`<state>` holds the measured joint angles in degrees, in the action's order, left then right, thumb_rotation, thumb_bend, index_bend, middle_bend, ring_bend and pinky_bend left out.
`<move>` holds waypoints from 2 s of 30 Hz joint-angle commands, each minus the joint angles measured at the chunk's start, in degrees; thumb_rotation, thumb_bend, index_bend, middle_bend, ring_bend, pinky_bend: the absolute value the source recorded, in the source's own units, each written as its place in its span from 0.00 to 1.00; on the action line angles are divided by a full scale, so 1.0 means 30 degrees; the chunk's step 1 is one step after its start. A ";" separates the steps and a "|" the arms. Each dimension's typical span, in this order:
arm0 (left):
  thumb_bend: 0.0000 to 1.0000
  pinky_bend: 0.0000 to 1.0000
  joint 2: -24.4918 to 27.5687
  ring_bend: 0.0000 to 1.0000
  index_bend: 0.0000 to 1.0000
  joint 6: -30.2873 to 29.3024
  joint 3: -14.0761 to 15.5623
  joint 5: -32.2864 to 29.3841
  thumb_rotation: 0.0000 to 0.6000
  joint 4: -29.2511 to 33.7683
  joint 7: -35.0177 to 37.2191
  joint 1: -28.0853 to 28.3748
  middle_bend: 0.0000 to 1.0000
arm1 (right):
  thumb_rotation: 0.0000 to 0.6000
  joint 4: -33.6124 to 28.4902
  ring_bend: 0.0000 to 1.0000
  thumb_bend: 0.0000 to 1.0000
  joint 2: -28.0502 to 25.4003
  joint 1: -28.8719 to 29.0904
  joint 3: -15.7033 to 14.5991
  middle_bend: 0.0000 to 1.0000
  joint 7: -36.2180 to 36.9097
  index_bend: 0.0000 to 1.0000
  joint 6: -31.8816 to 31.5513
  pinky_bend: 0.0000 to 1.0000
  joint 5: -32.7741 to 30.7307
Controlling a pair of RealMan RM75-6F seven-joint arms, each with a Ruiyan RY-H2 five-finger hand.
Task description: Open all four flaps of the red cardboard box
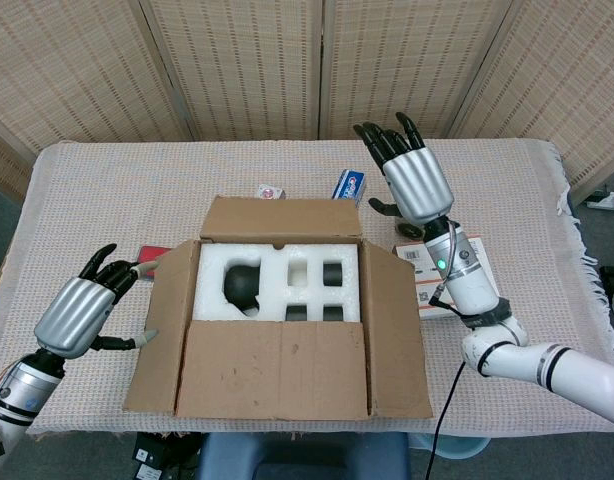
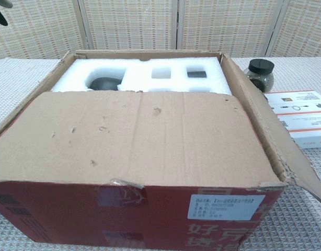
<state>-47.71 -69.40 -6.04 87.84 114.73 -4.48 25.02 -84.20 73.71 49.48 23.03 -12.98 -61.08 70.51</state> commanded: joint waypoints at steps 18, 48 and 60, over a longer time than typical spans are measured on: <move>0.25 0.00 -0.0584 0.23 0.17 0.0278 -0.0229 -0.0115 0.65 0.0069 -0.0278 0.0337 0.26 | 0.36 -0.9889 0.15 0.06 -0.9681 -0.3481 -0.3821 0.15 1.4762 0.13 0.5309 0.00 0.6414; 0.25 0.00 -0.0704 0.23 0.17 0.0539 -0.0078 -0.0199 0.66 0.0194 -0.0403 0.0368 0.26 | 0.26 -0.8201 0.17 0.05 -0.7475 0.0217 -0.6397 0.25 1.8442 0.15 0.7359 0.00 0.9401; 0.25 0.00 -0.0756 0.23 0.17 0.0488 -0.0032 -0.0404 0.66 -0.0025 -0.0382 0.0261 0.25 | 0.25 -0.8723 0.16 0.05 -0.7192 0.0623 -0.6562 0.27 1.7445 0.15 0.7695 0.00 0.8238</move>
<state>-49.97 -67.93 -6.14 86.63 114.66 -5.62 25.81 -109.99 52.35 51.40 3.54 38.26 -37.40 95.19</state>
